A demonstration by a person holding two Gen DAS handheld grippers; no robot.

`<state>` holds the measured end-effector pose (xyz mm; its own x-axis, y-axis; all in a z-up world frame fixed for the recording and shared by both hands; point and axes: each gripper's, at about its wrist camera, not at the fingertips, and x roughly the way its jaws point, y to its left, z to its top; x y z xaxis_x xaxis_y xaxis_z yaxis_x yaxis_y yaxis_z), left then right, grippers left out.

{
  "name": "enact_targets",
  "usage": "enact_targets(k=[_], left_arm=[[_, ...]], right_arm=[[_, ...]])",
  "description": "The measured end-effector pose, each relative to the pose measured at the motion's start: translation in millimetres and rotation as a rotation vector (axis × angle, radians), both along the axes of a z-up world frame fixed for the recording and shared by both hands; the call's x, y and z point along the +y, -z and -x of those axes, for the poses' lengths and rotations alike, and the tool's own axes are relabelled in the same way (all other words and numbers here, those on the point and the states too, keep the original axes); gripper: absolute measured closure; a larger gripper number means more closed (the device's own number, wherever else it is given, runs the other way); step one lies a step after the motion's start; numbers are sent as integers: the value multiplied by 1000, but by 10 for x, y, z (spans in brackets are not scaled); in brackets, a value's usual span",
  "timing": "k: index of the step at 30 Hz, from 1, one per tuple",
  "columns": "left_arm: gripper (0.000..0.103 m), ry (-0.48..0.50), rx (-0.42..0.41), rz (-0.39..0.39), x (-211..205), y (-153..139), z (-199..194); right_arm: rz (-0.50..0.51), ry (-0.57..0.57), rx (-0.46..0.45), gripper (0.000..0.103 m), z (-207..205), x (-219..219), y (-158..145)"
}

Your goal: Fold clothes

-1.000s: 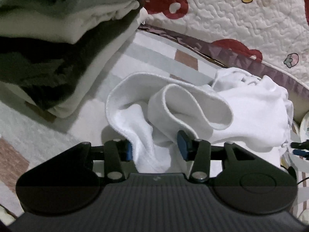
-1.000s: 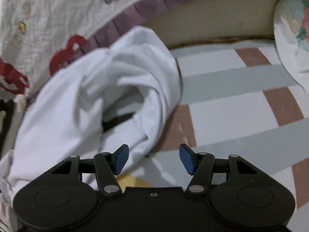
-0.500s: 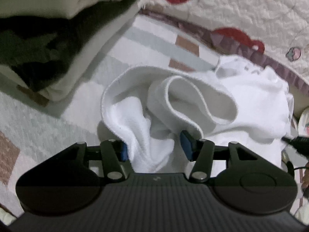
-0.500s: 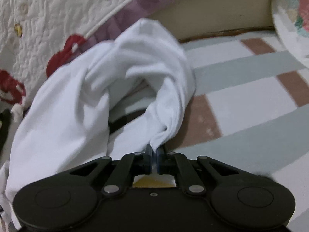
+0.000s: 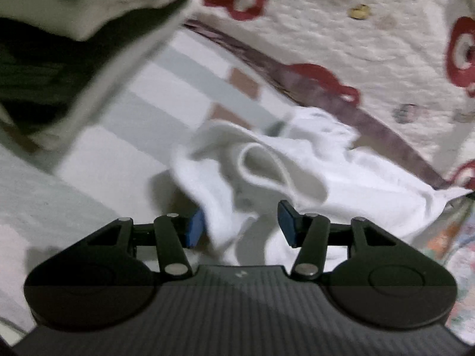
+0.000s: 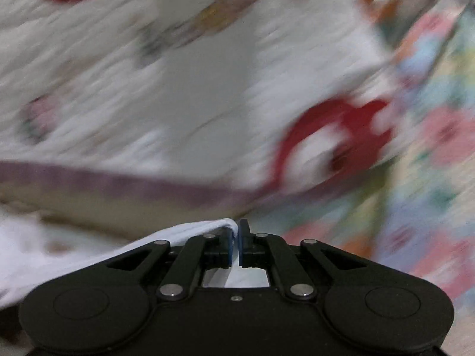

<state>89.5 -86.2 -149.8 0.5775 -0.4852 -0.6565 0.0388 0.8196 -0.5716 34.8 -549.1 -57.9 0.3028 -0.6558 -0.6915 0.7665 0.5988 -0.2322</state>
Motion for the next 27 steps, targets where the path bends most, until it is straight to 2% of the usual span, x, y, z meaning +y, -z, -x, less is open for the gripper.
enact_targets(k=[2,3,9,10,14,16,18,21,24,25,27], left_arm=[[50,19,-1,-6,-58,12,11],[49,29,-1,-10,-87,18,17],[49,86,-2,-29,-260,55,51],[48,96,-3,-32,-289,62,57],[47,128,-3,-40,-393,89,81],[47,104,0,-16,-368,119,105],[47,82,1,11,-347,150,121],[47,73,-16,53,-360,189,85],[47,78,-30,17,-405,170,76],[47,74,-29,16,-393,143,96],[47,65,-27,15,-370,89,137]], right_arm=[[12,54,16,73,139,-89,41],[18,80,24,49,208,-133,62],[55,241,71,47,625,-400,186],[32,264,58,47,697,-401,245],[-242,329,-124,47,977,-123,697],[-341,342,-208,47,1002,18,827],[-406,325,-295,47,965,177,931],[-429,241,-414,47,859,477,1111],[-420,187,-537,47,887,872,1231],[-408,166,-556,47,906,1009,1261],[-362,108,-520,47,944,1267,1297]])
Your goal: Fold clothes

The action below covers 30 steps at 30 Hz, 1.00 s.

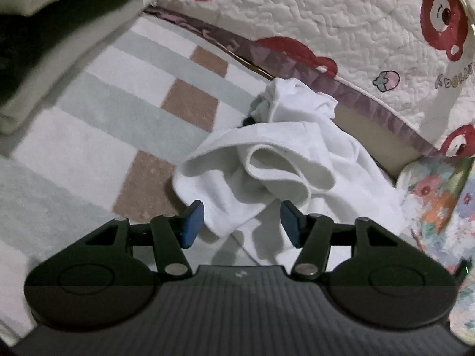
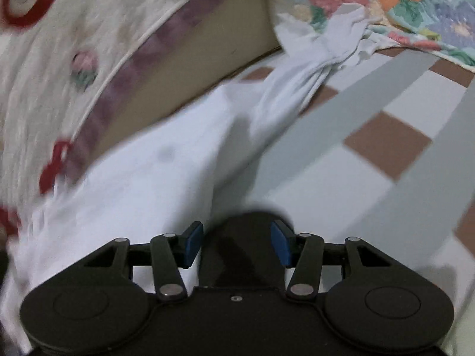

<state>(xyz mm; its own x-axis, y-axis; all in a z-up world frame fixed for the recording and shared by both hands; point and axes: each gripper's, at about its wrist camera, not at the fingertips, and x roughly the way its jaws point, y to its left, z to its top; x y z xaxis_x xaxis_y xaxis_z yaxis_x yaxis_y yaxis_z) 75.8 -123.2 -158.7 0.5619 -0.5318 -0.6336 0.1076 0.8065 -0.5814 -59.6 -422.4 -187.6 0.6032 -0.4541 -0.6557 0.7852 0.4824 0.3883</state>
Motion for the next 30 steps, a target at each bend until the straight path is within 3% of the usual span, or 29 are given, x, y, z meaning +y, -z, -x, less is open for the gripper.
enact_targets(k=[5,9,17,19,22,27,30], left_arm=[[47,-26,-7,-22,40,-145,86],[47,-12,-24,-189,-125,-366,105],[45,24,95,-128,-120,-380,260],[44,20,108,-137,-135,-329,247],[44,13,128,-151,-158,-254,229],[44,4,17,-185,-184,-300,278],[44,-1,-64,-207,-199,-345,316]], right_arm=[[97,-70,72,47,212,549,-26],[95,-38,65,47,516,884,-42],[13,152,113,51,1292,1384,-255],[-2,191,119,60,1540,1482,-321],[-27,205,84,65,2006,1481,-368],[64,91,139,54,1713,1412,-331],[111,31,76,54,1533,1191,-467]])
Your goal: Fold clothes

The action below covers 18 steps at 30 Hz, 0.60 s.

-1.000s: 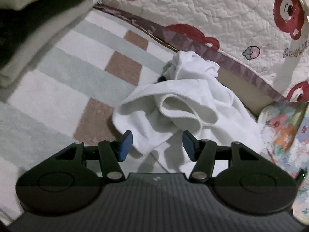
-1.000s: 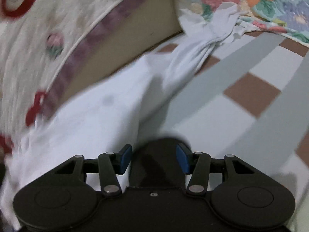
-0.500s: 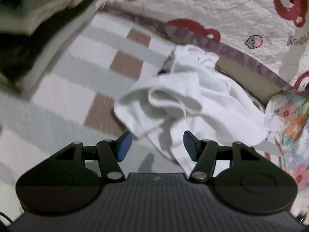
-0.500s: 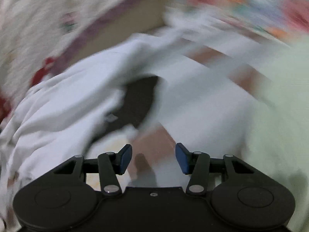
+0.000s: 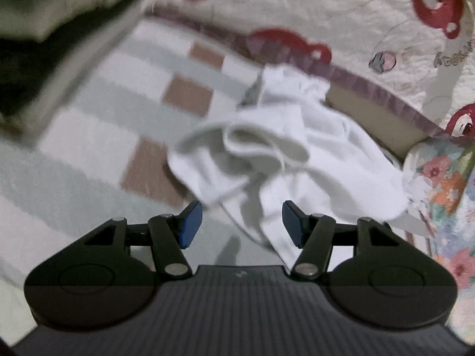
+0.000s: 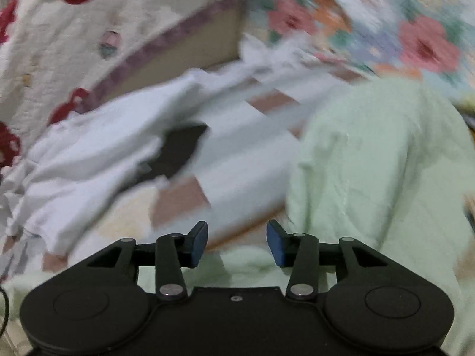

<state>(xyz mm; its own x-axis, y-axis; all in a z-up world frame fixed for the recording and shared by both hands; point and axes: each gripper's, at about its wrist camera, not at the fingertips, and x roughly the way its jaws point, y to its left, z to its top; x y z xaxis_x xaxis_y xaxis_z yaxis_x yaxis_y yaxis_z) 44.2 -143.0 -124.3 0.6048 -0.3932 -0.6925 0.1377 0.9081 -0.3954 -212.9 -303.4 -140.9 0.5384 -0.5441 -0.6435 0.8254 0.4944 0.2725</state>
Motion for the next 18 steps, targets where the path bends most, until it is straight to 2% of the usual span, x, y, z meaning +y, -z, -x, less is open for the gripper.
enact_targets(k=[2,4,9,10,12,14,18], left_arm=[[41,2,-55,-17,-9,-32,23],[38,2,-77,-45,-10,-12,7],[34,-10,-79,-102,-11,128,-72],[31,-12,-80,-113,-11,156,-88],[31,-17,-81,-136,-11,211,-120],[31,-21,-81,-159,-11,267,-151],[31,-43,-85,-184,19,336,-172]], right_arm=[[18,-56,-33,53,-137,-152,-82],[-14,-164,-40,43,-343,-324,-129],[-94,-433,-57,42,-858,-754,-245],[-120,-490,-58,42,-963,-819,-228],[-211,-605,-47,42,-1180,-878,-53],[-303,-665,-41,42,-1363,-894,130],[-391,-668,-104,42,-1554,-840,339]])
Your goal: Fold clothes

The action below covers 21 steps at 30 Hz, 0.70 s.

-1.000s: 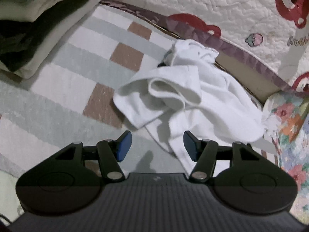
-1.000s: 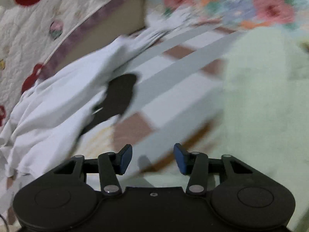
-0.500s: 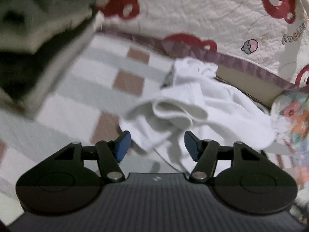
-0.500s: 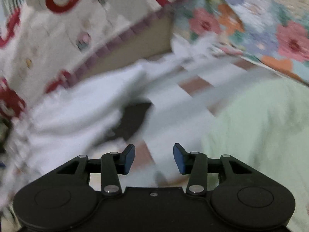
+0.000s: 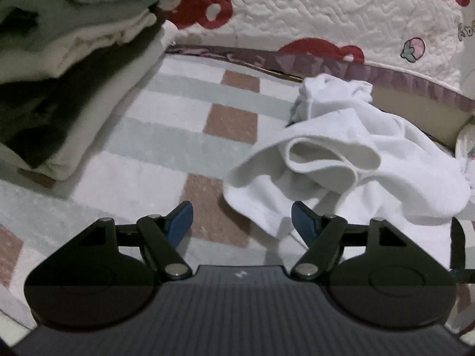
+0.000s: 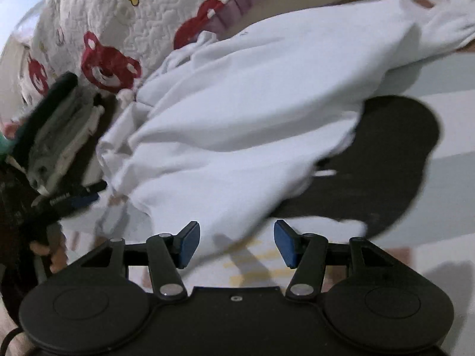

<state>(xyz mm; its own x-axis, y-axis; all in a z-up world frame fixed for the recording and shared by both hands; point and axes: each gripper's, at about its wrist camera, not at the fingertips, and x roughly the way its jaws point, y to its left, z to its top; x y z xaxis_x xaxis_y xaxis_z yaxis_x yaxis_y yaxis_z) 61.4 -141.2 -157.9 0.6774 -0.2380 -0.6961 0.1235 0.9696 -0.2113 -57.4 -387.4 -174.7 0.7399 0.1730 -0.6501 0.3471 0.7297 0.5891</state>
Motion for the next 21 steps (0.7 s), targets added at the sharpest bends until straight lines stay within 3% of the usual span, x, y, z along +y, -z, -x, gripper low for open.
enact_targets(k=[6,11,17,18,21], left_arm=[[30,-46,-11,-11,78,55,18],[30,-56,-24,-26,79,79,33],[30,-48,-34,-17,43,73,59],[30,-48,-34,-20,40,74,59],[30,-40,-50,-13,46,30,62]], right_arm=[[-138,195,-123,40,129,248,300],[-102,111,-119,40,171,484,307],[-106,31,-137,40,-62,495,343],[-113,34,-137,44,-104,462,351],[-156,128,-121,99,-157,291,310]])
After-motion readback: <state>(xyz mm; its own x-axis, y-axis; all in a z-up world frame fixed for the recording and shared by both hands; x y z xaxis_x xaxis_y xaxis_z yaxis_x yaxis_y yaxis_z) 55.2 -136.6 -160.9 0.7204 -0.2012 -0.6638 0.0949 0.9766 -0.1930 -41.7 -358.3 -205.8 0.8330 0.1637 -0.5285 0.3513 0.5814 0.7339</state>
